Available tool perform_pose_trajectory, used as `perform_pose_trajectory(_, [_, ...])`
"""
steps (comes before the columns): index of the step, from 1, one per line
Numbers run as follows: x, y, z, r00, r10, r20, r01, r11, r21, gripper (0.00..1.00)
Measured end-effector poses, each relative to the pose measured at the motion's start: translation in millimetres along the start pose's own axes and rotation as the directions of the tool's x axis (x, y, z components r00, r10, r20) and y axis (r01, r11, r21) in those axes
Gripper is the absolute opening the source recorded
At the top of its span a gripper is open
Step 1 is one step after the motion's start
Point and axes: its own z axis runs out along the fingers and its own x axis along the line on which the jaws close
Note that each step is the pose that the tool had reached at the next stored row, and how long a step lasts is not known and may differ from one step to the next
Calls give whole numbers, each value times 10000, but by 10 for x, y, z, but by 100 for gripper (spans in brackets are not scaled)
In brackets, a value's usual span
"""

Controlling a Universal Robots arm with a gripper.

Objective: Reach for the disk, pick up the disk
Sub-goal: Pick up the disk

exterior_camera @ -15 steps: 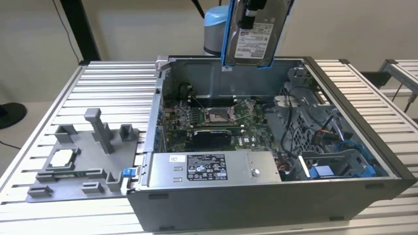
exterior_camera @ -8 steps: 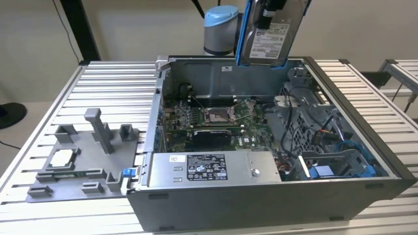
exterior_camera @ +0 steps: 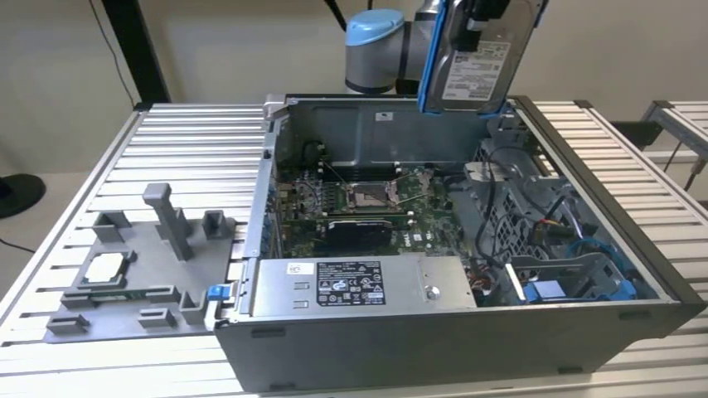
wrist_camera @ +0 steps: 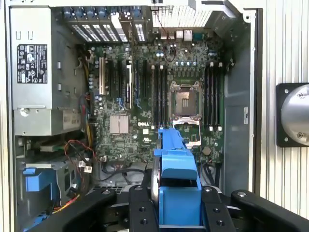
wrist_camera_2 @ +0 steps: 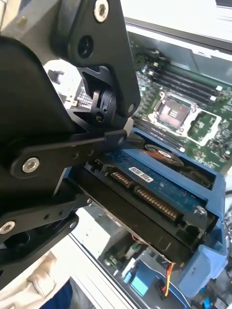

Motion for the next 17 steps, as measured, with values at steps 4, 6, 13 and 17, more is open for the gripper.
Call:
perform_pose_trajectory(4, [-3, -102, 12, 10000, 0, 3, 0, 10000, 99, 0])
perform_pose_trajectory(6, [-6, -190, 11, 10000, 1, 4, -1, 10000, 99, 0])
perform_pose_trajectory(13, [-11, -483, 1, 10000, 0, 5, 0, 10000, 99, 0])
perform_pose_trajectory(17, [-13, -564, -1, 10000, 0, 5, 0, 10000, 99, 0])
